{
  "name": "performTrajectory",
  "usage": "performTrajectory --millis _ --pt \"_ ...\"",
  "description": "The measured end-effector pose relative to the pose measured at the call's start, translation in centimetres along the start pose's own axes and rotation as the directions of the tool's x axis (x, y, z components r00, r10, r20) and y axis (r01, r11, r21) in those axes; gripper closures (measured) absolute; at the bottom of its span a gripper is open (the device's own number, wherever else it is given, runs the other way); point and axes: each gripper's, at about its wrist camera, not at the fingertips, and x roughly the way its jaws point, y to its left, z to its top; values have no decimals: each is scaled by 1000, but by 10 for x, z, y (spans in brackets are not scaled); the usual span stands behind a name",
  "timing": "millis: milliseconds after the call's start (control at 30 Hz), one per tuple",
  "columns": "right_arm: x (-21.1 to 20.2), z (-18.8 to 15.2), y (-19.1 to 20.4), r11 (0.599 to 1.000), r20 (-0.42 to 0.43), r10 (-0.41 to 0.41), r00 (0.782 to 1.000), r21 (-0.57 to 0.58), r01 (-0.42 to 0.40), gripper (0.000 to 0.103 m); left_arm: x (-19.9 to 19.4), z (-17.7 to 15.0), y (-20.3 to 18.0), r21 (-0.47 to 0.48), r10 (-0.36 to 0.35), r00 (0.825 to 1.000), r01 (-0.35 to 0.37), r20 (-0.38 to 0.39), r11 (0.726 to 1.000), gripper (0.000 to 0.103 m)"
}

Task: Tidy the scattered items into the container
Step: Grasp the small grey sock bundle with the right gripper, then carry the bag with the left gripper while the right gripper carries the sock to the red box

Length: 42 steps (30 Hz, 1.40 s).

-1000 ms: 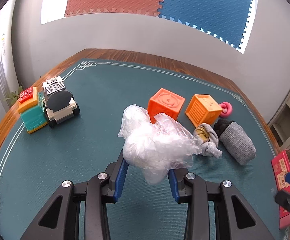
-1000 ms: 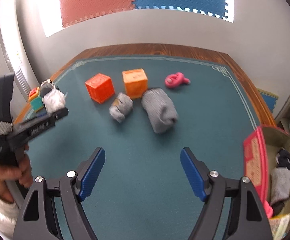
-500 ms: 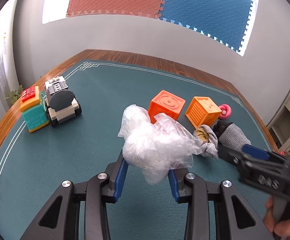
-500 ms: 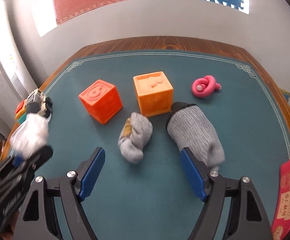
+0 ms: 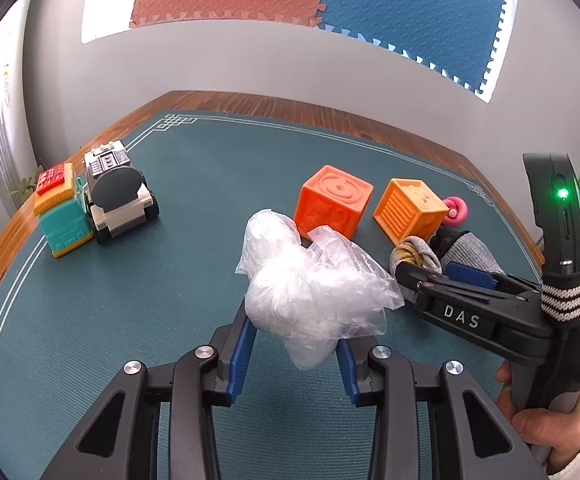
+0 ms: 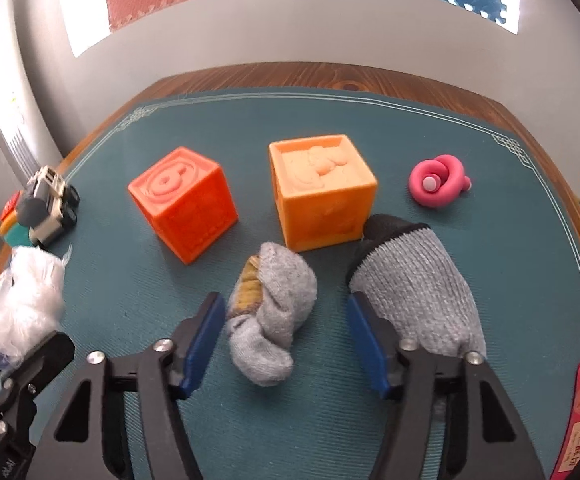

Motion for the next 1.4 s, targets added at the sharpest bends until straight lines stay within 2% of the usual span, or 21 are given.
performTrajectory --millis 33,67,233,567,833,1133,1300,1400 --pt "0 -1 1 1000 -2 11 1000 -6 -11 48 1 -1 -1 2 1 1000 -1 -2 1000 64" --pt "-1 -2 2 1000 -5 23 1000 -11 -23 57 1 -1 -2 5 1 1000 -1 -4 1000 64" --pt "-12 -11 8 999 3 38 999 -33 -38 68 2 -3 -3 14 4 1000 -4 -6 1000 64" --pt "-56 -39 -2 994 51 100 994 33 -102 70 4 -6 -5 26 12 1000 -12 -8 1000 64" --pt "-102 -70 -26 986 119 106 987 113 -119 70 5 -9 -11 43 20 1000 -20 -9 999 64" --pt "-173 -107 -80 972 238 24 971 222 -78 70 -6 -26 -58 142 -28 999 31 -25 989 64" --pt "-209 -137 -128 947 276 -57 959 319 -35 70 -15 -36 -99 203 -87 995 94 -45 975 64" --pt "-235 -156 -163 924 305 -134 943 381 8 70 -21 -38 -130 236 -138 989 149 -62 960 64"
